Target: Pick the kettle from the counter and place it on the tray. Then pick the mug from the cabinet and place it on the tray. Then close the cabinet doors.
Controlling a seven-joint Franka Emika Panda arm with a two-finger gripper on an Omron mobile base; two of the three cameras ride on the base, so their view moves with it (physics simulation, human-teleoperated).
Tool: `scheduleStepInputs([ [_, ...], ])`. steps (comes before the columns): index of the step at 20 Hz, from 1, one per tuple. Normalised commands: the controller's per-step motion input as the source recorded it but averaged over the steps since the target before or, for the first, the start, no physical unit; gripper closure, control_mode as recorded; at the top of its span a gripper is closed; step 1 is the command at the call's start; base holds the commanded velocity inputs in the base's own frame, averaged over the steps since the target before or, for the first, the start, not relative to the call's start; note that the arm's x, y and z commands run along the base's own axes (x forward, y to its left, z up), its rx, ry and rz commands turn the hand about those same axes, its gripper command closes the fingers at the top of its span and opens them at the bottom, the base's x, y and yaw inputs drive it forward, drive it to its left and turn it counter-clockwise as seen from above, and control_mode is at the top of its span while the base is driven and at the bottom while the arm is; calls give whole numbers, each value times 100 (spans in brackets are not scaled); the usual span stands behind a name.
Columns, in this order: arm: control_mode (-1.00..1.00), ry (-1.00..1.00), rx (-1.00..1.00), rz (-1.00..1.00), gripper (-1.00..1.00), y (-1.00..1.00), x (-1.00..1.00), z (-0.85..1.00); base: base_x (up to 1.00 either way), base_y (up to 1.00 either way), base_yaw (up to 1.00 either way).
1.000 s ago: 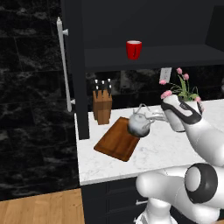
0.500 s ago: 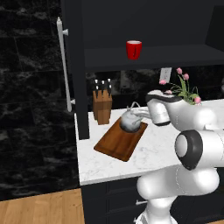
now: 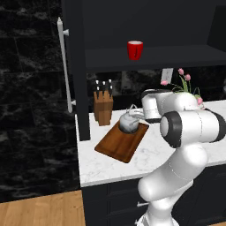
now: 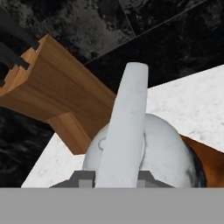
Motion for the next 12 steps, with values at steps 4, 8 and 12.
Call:
scheduleStepInputs([
  [4,-100,0,6,0,100,0,21,-23,0,0,0],
  [8,-100,0,4,0,100,-1,7,-18,0,0,0],
  [12,-100,1,0,0,-100,0,-1,-8,0,0,0],
])
